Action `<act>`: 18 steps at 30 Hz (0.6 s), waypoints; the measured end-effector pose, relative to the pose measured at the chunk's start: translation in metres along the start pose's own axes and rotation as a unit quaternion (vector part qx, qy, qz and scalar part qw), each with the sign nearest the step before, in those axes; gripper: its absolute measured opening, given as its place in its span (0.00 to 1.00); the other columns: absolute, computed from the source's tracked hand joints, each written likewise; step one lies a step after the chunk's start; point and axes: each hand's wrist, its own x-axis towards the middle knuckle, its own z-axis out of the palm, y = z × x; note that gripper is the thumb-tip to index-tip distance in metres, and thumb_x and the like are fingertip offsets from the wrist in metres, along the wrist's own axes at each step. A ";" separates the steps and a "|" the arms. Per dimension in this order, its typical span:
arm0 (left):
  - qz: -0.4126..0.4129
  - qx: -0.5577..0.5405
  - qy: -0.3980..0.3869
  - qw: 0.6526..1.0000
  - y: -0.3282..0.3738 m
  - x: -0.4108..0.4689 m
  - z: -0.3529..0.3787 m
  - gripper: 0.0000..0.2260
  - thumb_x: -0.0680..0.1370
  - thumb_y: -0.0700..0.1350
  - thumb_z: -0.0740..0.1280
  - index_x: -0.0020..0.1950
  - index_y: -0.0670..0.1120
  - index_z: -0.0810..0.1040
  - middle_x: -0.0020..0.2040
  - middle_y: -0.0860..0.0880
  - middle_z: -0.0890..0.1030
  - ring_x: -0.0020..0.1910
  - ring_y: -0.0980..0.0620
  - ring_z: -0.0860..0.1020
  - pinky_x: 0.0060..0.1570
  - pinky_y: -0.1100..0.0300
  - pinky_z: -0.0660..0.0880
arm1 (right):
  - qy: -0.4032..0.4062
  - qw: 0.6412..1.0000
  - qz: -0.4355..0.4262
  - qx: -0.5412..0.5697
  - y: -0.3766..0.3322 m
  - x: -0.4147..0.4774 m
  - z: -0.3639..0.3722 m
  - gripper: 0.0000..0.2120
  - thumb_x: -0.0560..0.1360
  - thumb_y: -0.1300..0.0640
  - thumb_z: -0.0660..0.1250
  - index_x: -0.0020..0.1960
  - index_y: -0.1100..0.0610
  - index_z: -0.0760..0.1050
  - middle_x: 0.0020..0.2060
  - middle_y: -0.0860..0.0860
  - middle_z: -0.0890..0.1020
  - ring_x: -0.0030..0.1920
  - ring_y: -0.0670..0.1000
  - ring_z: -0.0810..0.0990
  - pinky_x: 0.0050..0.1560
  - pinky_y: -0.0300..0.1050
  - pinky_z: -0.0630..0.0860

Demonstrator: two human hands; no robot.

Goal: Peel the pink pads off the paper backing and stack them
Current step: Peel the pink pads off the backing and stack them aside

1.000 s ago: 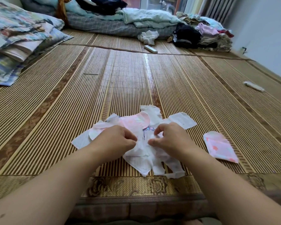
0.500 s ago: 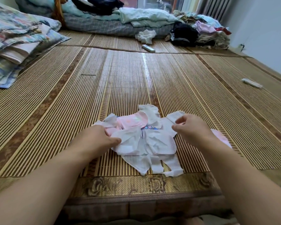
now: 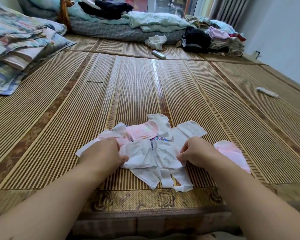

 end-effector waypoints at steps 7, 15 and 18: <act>-0.008 -0.071 0.004 0.997 0.003 -0.001 -0.006 0.09 0.71 0.51 0.67 0.34 0.48 0.75 0.33 0.51 0.79 0.34 0.52 0.76 0.32 0.58 0.69 | 0.057 0.996 -0.019 0.073 0.002 -0.005 -0.003 0.06 0.68 0.58 0.67 0.39 0.61 0.80 0.33 0.54 0.82 0.33 0.51 0.78 0.32 0.44 0.72; -0.069 -0.507 -0.089 0.855 0.010 -0.006 -0.020 0.01 0.72 0.40 0.72 0.43 0.45 0.82 0.38 0.47 0.83 0.26 0.58 0.76 0.25 0.66 0.72 | -0.034 0.897 0.011 0.441 -0.005 -0.017 -0.023 0.05 0.69 0.62 0.74 0.42 0.60 0.79 0.30 0.52 0.83 0.25 0.44 0.79 0.26 0.38 0.72; -0.057 -0.549 -0.097 0.828 0.019 -0.009 -0.022 0.04 0.73 0.39 0.71 0.46 0.40 0.81 0.39 0.43 0.82 0.29 0.53 0.74 0.26 0.63 0.72 | -0.067 0.869 -0.028 0.490 -0.028 -0.022 -0.019 0.02 0.72 0.60 0.71 0.41 0.59 0.79 0.26 0.50 0.82 0.25 0.45 0.77 0.28 0.39 0.73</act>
